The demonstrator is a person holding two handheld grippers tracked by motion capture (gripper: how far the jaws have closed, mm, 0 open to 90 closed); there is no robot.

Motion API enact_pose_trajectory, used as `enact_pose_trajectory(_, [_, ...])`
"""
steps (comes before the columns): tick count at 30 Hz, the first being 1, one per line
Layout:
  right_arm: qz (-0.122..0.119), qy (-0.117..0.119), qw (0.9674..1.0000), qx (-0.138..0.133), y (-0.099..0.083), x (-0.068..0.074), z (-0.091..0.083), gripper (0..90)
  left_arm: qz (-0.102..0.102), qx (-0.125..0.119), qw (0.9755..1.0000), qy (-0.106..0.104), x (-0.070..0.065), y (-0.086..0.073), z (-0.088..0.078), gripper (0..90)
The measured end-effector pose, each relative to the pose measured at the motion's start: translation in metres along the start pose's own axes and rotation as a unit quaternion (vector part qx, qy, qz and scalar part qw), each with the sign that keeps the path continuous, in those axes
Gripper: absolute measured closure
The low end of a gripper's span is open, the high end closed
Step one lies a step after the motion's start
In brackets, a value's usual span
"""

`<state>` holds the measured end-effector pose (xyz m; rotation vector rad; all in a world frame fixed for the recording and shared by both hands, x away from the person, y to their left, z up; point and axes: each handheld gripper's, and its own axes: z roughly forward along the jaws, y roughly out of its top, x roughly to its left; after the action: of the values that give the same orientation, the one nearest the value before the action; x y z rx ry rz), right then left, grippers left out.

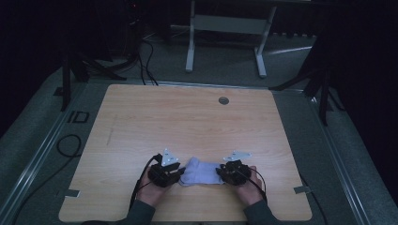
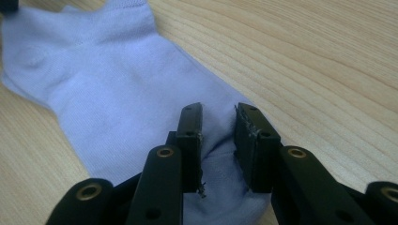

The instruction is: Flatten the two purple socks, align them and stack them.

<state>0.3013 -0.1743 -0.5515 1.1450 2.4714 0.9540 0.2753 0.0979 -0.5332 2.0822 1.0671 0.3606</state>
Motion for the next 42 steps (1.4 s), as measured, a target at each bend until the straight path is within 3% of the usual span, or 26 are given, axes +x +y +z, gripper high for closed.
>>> enact_pose_trajectory(5, [-0.001, 0.000, 1.0000, 0.000, 0.000, 0.000, 0.000, 71.3, 0.002, 0.003, 1.0000, -0.006, -0.004, 0.001, 0.006, 68.8])
enact_pose_trajectory(9, [-0.001, -0.002, 1.0000, -0.001, 0.000, 0.001, 0.000, 71.2, 0.031, 0.026, 0.9992, -0.004, -0.012, -0.001, 0.015, 69.8])
enact_pose_trajectory(11, [0.000, -0.001, 1.0000, -0.001, 0.000, 0.000, 0.000, 71.1, 0.053, 0.042, 0.9977, 0.010, -0.015, -0.002, 0.019, 70.7])
enact_pose_trajectory(14, [0.000, -0.002, 1.0000, -0.005, 0.000, 0.001, 0.000, 70.7, 0.061, 0.049, 0.9966, 0.026, -0.016, -0.004, 0.021, 73.4])
enact_pose_trajectory(17, [0.002, -0.005, 0.9996, -0.027, 0.001, -0.001, -0.004, 71.0, 0.065, 0.052, 0.9959, 0.034, -0.014, -0.005, 0.022, 73.9])
enact_pose_trajectory(20, [0.008, -0.015, 0.9982, -0.057, 0.003, -0.006, -0.014, 71.0, 0.059, 0.049, 0.9965, 0.035, -0.011, -0.006, 0.022, 74.8])
enact_pose_trajectory(24, [0.021, -0.027, 0.9965, -0.076, 0.002, -0.017, -0.022, 70.3, 0.052, 0.045, 0.9968, 0.040, -0.007, -0.007, 0.022, 74.9])
enact_pose_trajectory(32, [0.042, -0.045, 0.9944, -0.086, -0.005, -0.033, -0.023, 68.9, 0.015, 0.009, 0.9997, 0.016, 0.007, -0.006, 0.014, 69.2])
enact_pose_trajectory(42, [0.063, -0.054, 0.9929, -0.085, -0.014, -0.047, -0.024, 68.3, -0.024, -0.009, 0.9991, 0.035, 0.034, -0.005, -0.002, 65.3])
